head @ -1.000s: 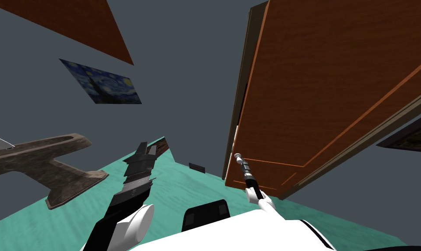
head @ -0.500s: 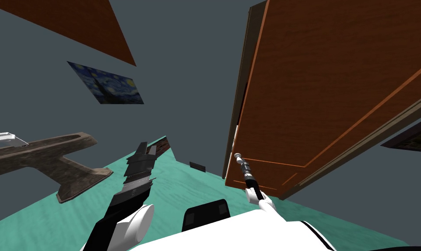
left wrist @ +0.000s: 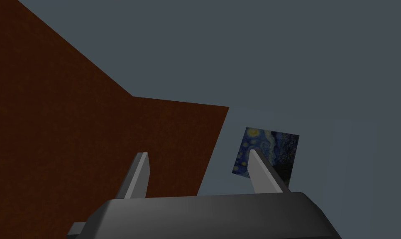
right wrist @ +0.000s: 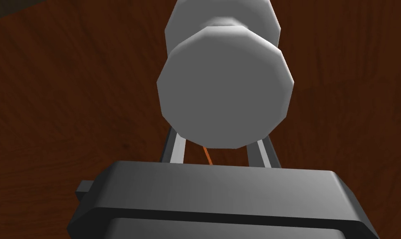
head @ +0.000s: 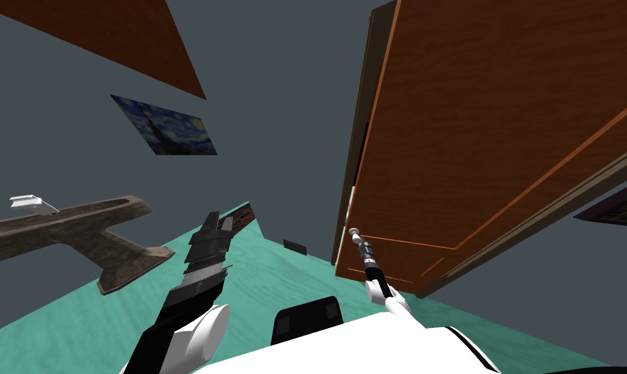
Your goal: Pull the door open
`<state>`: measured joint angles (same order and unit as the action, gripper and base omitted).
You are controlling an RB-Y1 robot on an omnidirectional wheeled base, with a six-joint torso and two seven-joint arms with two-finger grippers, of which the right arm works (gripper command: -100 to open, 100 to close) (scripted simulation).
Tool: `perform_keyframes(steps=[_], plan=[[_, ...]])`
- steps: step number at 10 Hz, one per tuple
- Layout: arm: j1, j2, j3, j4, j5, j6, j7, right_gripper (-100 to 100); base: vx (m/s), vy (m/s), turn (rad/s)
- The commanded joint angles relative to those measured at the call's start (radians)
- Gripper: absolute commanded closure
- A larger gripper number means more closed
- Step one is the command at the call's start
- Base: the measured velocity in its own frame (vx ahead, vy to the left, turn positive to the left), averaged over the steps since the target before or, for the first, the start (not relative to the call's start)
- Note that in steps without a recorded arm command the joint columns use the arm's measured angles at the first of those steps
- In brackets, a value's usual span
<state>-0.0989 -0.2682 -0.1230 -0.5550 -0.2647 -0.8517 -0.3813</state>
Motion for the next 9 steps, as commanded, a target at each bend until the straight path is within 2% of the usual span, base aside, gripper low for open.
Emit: perform_keyframes(steps=[1, 2, 7, 8, 9], plan=[[-0.008, 0.011, 0.013, -0.01, 0.0, -0.007, -0.033, 100, -0.025, -0.012, 0.015], [-0.008, 0.009, 0.019, -0.01, -0.01, -0.007, -0.067, 100, -0.026, -0.004, 0.025], [-0.008, 0.009, 0.019, -0.01, -0.01, -0.007, -0.074, 100, -0.005, -0.001, 0.005], [-0.008, 0.008, 0.025, -0.011, -0.02, -0.007, -0.116, 100, -0.014, -0.007, 0.037], [-0.008, 0.008, 0.025, -0.011, -0.02, -0.007, -0.116, 100, -0.024, -0.008, 0.017]])
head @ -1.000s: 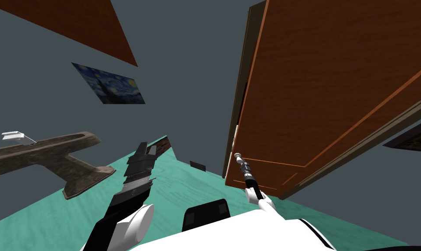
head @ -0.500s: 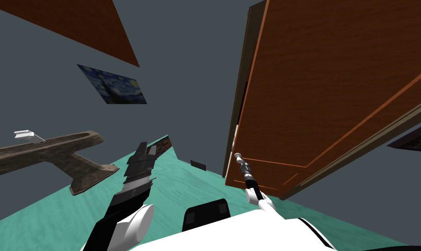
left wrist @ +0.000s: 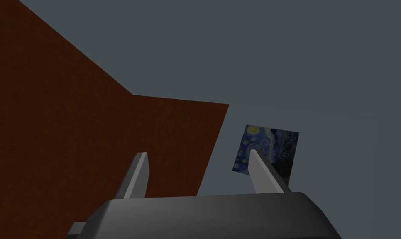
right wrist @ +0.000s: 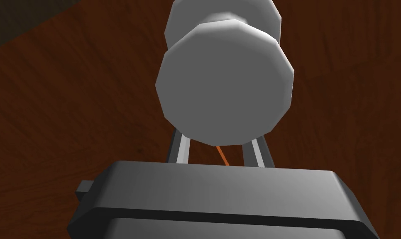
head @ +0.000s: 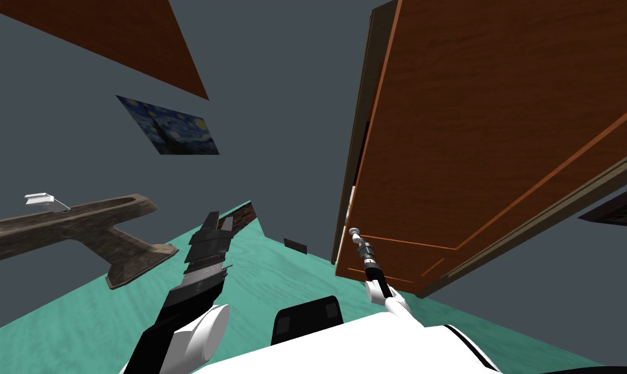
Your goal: Pull the door open
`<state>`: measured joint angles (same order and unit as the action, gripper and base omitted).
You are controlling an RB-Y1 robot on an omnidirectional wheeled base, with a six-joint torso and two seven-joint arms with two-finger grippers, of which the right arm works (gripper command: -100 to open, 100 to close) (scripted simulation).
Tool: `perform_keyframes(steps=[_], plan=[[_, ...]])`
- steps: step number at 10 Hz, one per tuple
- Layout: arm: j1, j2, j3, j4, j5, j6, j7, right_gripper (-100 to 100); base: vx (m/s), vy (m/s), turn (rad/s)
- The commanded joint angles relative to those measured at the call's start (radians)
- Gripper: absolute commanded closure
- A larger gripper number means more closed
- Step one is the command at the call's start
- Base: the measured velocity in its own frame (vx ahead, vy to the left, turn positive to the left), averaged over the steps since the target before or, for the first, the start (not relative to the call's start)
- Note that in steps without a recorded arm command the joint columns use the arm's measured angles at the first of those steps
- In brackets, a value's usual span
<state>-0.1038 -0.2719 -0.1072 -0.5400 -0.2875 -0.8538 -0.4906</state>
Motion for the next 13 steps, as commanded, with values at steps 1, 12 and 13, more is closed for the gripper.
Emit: perform_keyframes(steps=[1, 12, 13], plan=[[-0.003, 0.011, 0.015, -0.026, -0.007, -0.005, -0.048, 100, -0.03, -0.004, 0.042], [-0.002, 0.008, 0.027, -0.027, -0.027, -0.005, -0.13, 100, -0.01, -0.003, 0.008], [-0.002, 0.008, 0.027, -0.011, -0.027, -0.005, -0.13, 100, -0.005, 0.005, 0.015]])
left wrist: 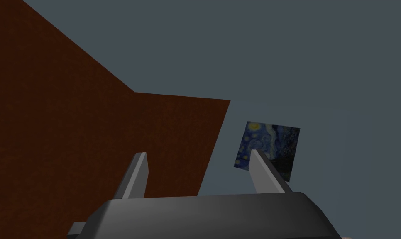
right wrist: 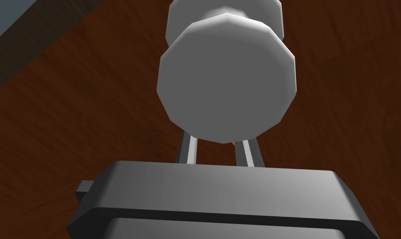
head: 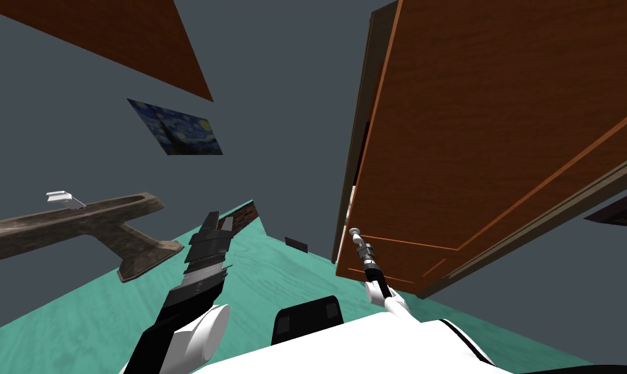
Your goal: Pull the door open
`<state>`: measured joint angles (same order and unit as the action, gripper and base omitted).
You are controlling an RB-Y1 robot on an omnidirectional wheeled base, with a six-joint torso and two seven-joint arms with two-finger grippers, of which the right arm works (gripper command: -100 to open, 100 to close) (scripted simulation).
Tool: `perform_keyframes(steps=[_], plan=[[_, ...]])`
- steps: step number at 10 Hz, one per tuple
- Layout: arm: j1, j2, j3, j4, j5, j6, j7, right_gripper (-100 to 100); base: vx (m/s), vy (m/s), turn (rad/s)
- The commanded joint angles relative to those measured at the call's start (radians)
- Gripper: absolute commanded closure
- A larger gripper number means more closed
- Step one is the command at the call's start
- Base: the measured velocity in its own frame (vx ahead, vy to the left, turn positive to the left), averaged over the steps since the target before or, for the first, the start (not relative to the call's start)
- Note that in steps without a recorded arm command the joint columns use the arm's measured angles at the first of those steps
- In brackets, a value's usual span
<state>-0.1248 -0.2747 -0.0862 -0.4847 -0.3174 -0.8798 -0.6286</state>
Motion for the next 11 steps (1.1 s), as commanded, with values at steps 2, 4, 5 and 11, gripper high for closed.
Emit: perform_keyframes(steps=[2, 4, 5, 11], plan=[[0.019, 0.011, 0.006, -0.071, 0.003, 0.021, 0.008, 100, 0.002, 0.0, -0.004], [0.019, 0.011, 0.006, -0.018, 0.003, 0.021, 0.008, 100, 0.0, -0.001, 0.011], [0.004, -0.004, 0.007, 0.019, -0.007, 0.003, -0.04, 100, -0.042, -0.008, 0.031], [0.007, 0.019, 0.008, -0.016, -0.059, 0.017, -0.167, -100, -0.102, -0.01, 0.056]])
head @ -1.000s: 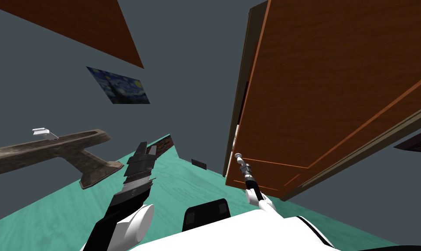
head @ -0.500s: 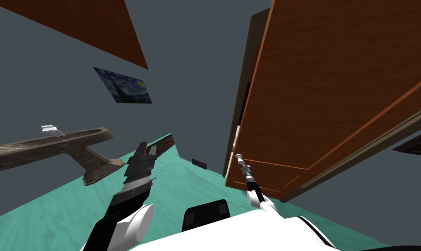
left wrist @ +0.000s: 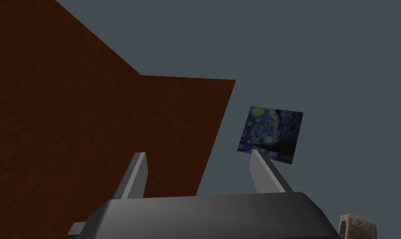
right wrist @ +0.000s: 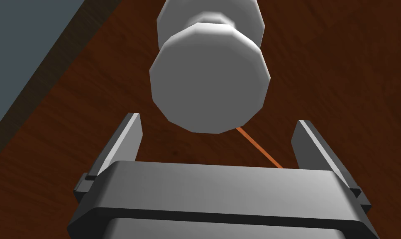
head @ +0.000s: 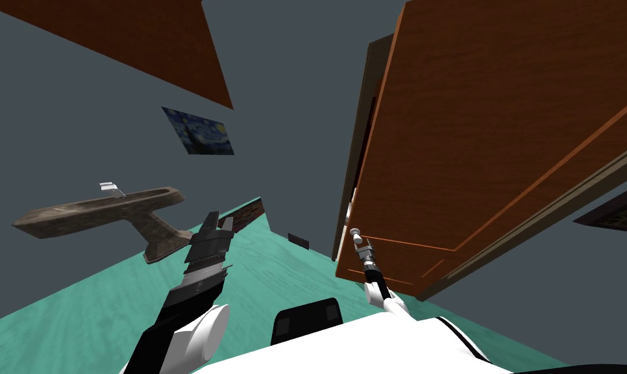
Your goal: Pull the door open
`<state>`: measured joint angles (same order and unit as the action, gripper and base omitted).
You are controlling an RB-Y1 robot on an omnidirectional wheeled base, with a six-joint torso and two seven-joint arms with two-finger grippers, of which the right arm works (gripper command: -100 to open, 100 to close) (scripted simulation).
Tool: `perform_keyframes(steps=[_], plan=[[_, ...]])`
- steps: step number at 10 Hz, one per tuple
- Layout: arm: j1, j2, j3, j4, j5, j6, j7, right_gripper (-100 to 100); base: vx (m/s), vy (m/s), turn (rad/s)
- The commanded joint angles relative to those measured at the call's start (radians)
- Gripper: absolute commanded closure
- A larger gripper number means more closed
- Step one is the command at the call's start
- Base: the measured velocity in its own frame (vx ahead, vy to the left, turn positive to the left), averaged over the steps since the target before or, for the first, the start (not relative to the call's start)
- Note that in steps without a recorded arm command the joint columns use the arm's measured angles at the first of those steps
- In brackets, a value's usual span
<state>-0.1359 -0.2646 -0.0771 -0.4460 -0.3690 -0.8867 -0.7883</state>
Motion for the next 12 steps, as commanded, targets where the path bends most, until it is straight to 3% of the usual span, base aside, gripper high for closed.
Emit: perform_keyframes(steps=[1, 2, 3, 6, 12], plan=[[0.018, 0.009, -0.001, -0.05, -0.008, 0.024, -0.008, -100, -0.076, 0.024, 0.032], [0.018, 0.009, -0.001, -0.054, -0.008, 0.024, -0.008, -100, -0.019, 0.022, -0.009], [0.014, 0.023, 0.001, -0.066, -0.029, 0.026, -0.06, -100, -0.066, 0.01, 0.063], [0.01, 0.039, 0.003, -0.078, -0.053, 0.028, -0.12, -100, -0.094, -0.019, 0.069], [-0.003, 0.088, 0.009, -0.118, -0.128, 0.034, -0.302, -100, -0.09, -0.013, 0.064]])
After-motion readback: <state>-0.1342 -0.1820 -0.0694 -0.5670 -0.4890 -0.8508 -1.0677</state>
